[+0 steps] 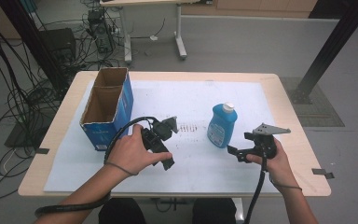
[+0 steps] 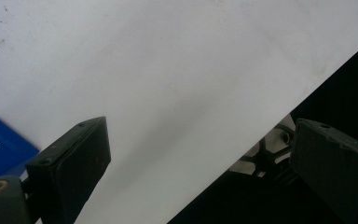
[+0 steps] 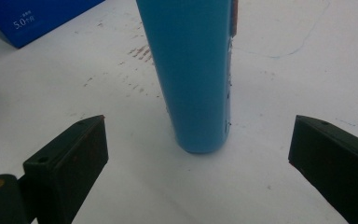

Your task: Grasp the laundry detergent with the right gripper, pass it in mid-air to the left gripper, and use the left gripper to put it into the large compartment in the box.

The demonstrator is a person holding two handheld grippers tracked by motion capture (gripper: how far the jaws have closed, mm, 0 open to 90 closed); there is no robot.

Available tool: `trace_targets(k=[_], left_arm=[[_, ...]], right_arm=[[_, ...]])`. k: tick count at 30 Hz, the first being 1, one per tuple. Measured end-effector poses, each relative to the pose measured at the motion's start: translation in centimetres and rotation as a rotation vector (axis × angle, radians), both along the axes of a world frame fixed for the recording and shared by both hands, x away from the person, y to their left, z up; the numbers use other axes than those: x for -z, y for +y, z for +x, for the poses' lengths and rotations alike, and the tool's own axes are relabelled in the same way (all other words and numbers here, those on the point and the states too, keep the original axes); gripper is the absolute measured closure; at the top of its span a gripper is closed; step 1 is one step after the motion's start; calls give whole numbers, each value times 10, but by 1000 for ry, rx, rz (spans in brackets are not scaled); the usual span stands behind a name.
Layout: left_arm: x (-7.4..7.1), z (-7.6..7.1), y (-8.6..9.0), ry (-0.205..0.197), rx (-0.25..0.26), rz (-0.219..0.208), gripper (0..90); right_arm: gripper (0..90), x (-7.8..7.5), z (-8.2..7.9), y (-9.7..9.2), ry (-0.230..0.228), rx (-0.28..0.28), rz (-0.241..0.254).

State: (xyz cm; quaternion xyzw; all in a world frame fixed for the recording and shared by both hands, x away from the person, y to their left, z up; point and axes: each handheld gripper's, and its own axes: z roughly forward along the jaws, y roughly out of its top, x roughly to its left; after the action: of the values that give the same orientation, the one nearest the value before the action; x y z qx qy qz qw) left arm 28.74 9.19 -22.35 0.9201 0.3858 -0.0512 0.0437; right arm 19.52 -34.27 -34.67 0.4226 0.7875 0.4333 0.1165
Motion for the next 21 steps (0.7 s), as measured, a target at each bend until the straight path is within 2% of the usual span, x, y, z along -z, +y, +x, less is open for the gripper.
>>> trace_targets(k=[21], left_arm=[[0, 1, 0, -2, 5, -2, 56]], right_arm=[[46, 1, 1, -1, 5, 4, 11]])
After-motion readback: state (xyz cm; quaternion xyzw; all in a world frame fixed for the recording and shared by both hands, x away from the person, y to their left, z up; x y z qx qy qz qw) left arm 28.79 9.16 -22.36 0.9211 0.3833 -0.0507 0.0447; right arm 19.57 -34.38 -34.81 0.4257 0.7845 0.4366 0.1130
